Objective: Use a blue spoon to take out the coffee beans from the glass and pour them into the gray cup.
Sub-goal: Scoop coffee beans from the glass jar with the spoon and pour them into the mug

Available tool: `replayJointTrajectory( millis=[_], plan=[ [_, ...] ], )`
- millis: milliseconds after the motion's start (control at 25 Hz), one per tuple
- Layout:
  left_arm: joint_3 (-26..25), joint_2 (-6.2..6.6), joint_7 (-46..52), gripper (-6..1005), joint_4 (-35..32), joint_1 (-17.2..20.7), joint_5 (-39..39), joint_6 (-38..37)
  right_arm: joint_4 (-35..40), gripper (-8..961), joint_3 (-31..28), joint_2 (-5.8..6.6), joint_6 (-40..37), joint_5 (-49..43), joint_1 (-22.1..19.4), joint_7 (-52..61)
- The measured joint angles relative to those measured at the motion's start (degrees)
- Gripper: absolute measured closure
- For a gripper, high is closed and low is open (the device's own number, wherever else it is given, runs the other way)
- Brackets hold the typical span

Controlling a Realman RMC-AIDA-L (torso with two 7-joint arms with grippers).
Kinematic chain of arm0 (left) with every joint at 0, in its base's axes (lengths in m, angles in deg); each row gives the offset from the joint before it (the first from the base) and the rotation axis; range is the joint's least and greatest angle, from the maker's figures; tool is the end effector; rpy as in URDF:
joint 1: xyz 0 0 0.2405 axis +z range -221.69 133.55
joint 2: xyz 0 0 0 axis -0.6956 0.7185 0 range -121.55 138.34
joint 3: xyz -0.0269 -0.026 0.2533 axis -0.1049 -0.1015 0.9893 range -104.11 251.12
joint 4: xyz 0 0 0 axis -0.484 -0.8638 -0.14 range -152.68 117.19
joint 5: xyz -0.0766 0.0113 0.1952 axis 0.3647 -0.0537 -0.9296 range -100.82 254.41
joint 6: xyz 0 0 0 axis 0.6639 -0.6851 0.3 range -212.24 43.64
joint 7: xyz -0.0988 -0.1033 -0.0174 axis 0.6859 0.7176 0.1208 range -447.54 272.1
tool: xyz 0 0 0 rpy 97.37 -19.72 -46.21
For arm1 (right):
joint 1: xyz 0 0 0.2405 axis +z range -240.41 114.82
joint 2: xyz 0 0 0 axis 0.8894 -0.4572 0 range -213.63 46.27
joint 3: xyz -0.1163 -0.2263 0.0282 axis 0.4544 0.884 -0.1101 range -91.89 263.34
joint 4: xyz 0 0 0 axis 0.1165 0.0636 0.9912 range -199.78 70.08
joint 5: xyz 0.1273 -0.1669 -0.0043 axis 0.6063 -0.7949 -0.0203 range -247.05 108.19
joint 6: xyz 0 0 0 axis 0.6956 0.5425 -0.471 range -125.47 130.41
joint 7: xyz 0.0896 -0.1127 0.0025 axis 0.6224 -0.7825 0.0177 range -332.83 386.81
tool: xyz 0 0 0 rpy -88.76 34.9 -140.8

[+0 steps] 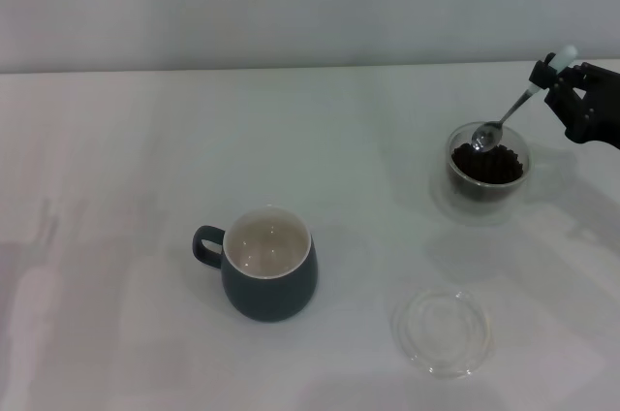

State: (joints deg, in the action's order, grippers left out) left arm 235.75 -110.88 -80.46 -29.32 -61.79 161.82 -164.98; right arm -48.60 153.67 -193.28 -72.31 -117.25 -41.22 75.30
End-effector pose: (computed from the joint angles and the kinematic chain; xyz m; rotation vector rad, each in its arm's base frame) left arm -0.3481 0.2716 -0.0066 -1.4105 -0.5752 -0.7712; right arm 0.3303 0.3305 0.0498 -2.0327 0.5469 0.8999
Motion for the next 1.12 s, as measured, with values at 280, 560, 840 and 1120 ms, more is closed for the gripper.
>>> replayJointTrajectory(
  millis=[280, 560, 840, 1120],
  plan=[
    [-0.1, 0.03, -0.1, 127, 0.7, -0.2, 0.1, 0.0, 0.2, 813, -0.3, 0.20, 0.1, 0.1, -1.6, -1.5],
    [-0.1, 0.04, -0.2, 126, 0.8, -0.3, 0.8, 0.0, 0.2, 813, -0.3, -0.15, 0.8, 0.1, -1.9, -3.1],
    [-0.1, 0.01, -0.2, 127, 0.8, -0.3, 0.9, 0.0, 0.2, 813, -0.4, -1.44, 2.9, 0.2, -1.5, -4.0],
    [-0.1, 0.01, -0.2, 127, 0.8, -0.3, 0.9, 0.0, -0.5, 813, -3.1, -3.02, 3.0, 0.6, -2.3, -2.5]
  ],
)
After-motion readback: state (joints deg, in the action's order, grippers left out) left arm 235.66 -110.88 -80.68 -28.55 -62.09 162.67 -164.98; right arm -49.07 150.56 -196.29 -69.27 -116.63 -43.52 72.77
